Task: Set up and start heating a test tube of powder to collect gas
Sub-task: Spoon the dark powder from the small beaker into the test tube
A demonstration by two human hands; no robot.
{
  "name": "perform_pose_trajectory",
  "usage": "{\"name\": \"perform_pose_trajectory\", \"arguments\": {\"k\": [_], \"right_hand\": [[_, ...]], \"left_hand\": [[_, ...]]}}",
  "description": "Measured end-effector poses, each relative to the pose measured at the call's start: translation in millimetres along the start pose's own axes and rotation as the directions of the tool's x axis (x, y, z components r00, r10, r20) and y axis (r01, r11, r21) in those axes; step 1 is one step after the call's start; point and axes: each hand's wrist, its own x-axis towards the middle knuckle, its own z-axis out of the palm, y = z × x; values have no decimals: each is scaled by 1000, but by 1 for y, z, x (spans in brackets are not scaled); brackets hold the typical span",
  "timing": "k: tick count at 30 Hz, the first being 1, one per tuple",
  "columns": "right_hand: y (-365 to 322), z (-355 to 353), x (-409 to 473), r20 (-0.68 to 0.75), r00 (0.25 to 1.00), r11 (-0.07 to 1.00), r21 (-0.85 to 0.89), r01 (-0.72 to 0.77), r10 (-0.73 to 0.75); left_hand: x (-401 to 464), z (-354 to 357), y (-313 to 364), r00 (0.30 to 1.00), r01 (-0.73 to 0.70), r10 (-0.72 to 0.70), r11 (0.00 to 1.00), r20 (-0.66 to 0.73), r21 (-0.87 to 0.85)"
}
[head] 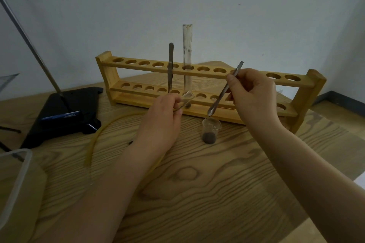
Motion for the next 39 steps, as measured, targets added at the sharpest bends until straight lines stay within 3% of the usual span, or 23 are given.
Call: {"name": "perform_pose_trajectory", "arguments": {"k": [11,30,39], "right_hand": [[19,11,-12,213,977,989,-148,22,11],[23,8,-12,210,972,984,-166,-68,103],[10,6,-12,183,983,956,-288,58,-5]], "left_hand": [[-2,0,-2,998,-59,59,998,-12,5],[-2,-4,4,997,-82,82,997,-13,11],[-3,-15,3,995,-95,95,996,-24,3]]}}
